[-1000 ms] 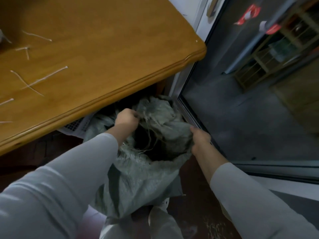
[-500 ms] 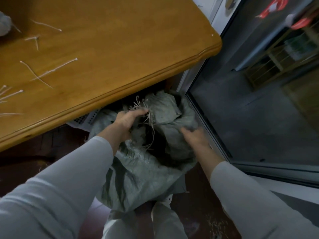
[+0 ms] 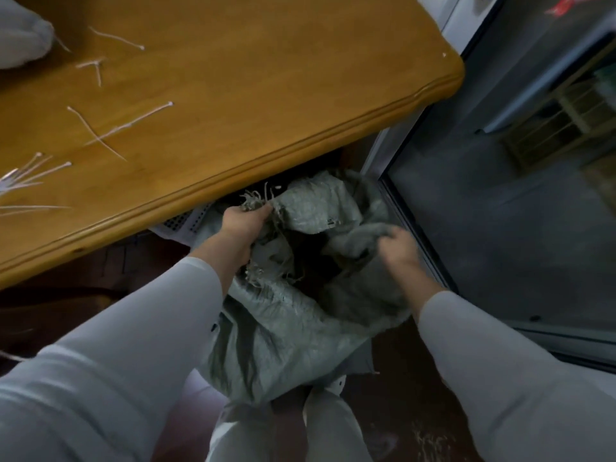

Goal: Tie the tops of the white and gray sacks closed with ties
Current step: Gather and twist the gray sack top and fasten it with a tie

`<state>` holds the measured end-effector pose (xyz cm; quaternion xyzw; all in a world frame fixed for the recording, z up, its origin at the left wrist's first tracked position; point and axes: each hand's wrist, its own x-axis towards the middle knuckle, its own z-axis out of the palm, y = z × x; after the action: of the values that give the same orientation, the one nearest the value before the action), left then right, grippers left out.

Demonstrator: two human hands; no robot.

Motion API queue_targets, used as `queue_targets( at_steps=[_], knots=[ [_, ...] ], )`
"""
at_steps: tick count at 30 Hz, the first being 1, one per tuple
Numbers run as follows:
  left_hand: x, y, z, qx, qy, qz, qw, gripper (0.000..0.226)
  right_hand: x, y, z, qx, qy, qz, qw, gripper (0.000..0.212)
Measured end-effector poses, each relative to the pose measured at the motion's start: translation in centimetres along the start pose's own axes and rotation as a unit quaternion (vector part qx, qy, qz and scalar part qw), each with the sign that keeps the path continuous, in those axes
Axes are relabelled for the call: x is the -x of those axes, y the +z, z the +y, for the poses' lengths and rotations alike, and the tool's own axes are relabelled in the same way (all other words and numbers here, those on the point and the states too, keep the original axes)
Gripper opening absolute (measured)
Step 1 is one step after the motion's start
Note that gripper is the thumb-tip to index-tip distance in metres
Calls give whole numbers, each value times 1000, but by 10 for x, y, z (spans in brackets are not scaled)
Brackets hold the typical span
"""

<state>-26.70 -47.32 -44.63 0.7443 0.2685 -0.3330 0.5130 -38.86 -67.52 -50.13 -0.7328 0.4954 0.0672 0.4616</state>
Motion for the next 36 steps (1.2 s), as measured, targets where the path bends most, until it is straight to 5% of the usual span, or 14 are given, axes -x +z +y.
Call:
queue_targets(
  at_steps=[3,5,7,9,11,14,17,20,23,25,28,33,36],
  knots=[
    [1,3,-6,-93,35,10,995,42,2,-47,1,-420,147,16,895,44],
    [1,5,-10,-227,57,26,972,34,4,-76,4,-500,164,5,850,50],
    [10,12,-9,-354,49,37,933,30,12,-100,4,-534,139,-25,833,29],
    [26,28,-3,-497,46,54,865,38,21,-114,2,-529,117,-63,838,18],
    [44,49,2,-552,160,78,815,53,28,-120,-2,-512,97,-103,847,25],
    [58,89,1,-424,380,-69,819,57,30,-126,-4,-531,86,-93,838,63],
    [71,130,-17,-405,331,-273,808,84,28,-141,-9,-547,70,-100,828,44],
    [78,158,-38,-454,289,-318,780,94,20,-157,-7,-551,39,-108,826,39],
    [86,169,-45,-540,336,-254,729,68,20,-166,-5,-549,38,-116,827,42],
    [91,164,-42,-558,415,-119,709,39,21,-169,-2,-552,42,-109,826,44],
    [88,157,-34,-547,489,20,679,32,19,-171,2,-535,50,-103,837,43],
    [88,173,-14,-570,515,22,640,19,23,-169,4,-476,26,-143,867,21],
    [84,166,2,-528,501,-46,684,26,24,-176,8,-437,16,-118,891,17]
  ],
)
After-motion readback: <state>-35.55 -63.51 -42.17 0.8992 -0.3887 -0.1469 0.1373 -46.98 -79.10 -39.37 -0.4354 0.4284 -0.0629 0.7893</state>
